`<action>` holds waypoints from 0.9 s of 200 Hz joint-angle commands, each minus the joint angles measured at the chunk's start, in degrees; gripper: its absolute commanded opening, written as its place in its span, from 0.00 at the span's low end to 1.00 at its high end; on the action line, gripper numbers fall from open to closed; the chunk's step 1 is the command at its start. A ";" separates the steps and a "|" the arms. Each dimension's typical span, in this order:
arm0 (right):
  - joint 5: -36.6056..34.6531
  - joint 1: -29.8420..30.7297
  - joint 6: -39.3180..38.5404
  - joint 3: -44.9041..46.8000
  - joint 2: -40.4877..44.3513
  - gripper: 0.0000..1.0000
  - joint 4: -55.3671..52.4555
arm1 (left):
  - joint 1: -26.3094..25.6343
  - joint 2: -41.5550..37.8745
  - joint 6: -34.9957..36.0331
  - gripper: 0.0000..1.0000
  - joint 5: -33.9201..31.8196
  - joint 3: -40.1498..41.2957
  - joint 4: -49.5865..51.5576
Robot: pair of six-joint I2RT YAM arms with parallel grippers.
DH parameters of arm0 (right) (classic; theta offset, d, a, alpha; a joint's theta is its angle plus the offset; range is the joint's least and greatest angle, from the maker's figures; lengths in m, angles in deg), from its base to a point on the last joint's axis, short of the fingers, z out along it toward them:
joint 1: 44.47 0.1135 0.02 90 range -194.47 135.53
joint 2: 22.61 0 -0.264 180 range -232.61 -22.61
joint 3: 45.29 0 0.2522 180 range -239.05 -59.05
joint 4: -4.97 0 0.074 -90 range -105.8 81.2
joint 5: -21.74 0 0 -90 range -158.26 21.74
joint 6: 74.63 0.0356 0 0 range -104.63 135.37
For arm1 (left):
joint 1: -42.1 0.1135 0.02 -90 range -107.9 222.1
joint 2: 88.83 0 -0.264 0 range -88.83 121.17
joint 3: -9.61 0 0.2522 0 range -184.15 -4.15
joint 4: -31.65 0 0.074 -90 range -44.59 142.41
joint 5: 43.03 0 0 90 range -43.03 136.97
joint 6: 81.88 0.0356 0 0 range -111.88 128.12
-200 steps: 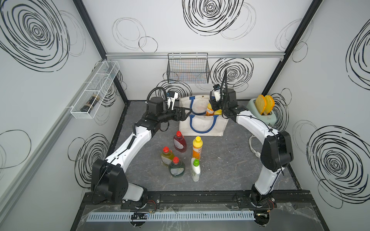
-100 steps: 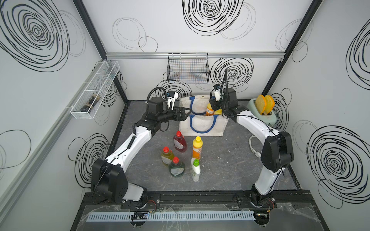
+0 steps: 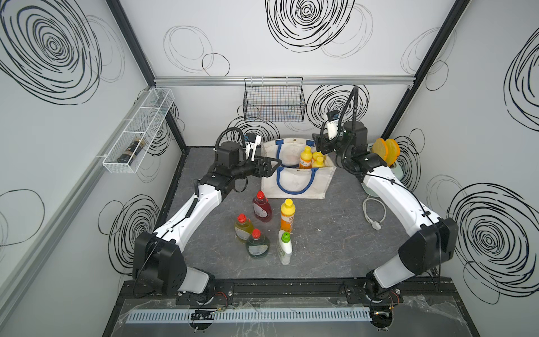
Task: Pack dish soap into the shopping bag
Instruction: Place the bottle of dish soap in the shopping bag.
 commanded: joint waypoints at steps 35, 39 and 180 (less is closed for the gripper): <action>1.20 0.88 2.18 7.56 13.30 0.75 -6.57 | -6.23 -0.62 6.98 0.96 -5.59 -5.10 6.60; 1.22 0.94 2.38 8.10 14.27 0.76 -7.01 | -6.34 -0.57 7.06 0.96 -5.80 -5.47 6.98; 10.90 21.35 -1.08 31.88 29.02 0.78 2.02 | -0.18 -3.48 2.93 0.96 -2.82 1.86 0.18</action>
